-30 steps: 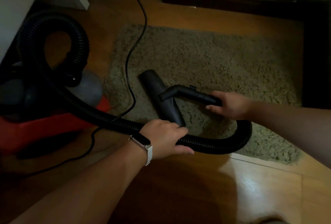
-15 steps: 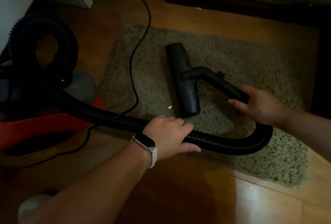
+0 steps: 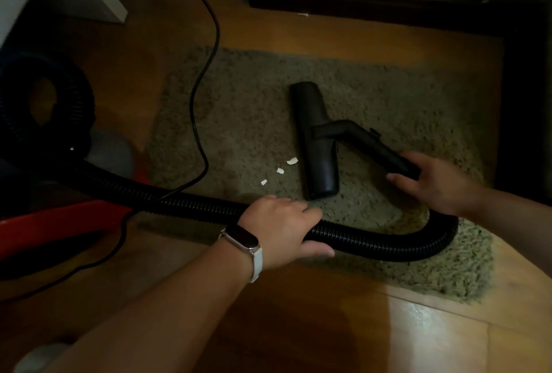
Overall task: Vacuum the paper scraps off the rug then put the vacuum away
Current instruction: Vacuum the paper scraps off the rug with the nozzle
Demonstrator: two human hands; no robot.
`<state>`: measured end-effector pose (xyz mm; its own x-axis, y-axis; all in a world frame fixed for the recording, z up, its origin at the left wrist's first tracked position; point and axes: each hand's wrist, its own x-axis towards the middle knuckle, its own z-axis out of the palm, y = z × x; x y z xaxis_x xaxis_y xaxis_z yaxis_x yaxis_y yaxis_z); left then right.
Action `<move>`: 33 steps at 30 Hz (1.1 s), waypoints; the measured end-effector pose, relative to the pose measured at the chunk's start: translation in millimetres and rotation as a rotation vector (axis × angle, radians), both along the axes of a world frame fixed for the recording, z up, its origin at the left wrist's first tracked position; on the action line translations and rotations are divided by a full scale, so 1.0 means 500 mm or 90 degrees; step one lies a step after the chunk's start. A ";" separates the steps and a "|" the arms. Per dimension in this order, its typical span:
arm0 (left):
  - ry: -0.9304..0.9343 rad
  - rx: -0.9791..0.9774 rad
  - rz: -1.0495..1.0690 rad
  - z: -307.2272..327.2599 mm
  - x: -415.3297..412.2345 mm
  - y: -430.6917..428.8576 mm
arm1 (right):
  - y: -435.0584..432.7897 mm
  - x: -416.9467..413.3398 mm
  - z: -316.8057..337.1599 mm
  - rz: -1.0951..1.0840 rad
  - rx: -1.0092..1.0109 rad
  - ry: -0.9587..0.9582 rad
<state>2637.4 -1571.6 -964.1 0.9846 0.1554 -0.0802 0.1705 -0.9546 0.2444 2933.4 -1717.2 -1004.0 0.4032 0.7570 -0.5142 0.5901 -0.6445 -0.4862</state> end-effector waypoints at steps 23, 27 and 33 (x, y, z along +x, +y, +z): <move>0.000 -0.048 -0.009 0.001 -0.086 0.007 | 0.044 -0.084 -0.001 0.132 0.014 0.057; 0.008 -0.041 -0.021 0.003 -0.056 0.002 | 0.013 -0.065 0.001 0.113 0.011 0.049; 0.060 -0.054 -0.029 0.002 -0.057 0.002 | 0.011 -0.069 0.003 0.153 -0.020 0.017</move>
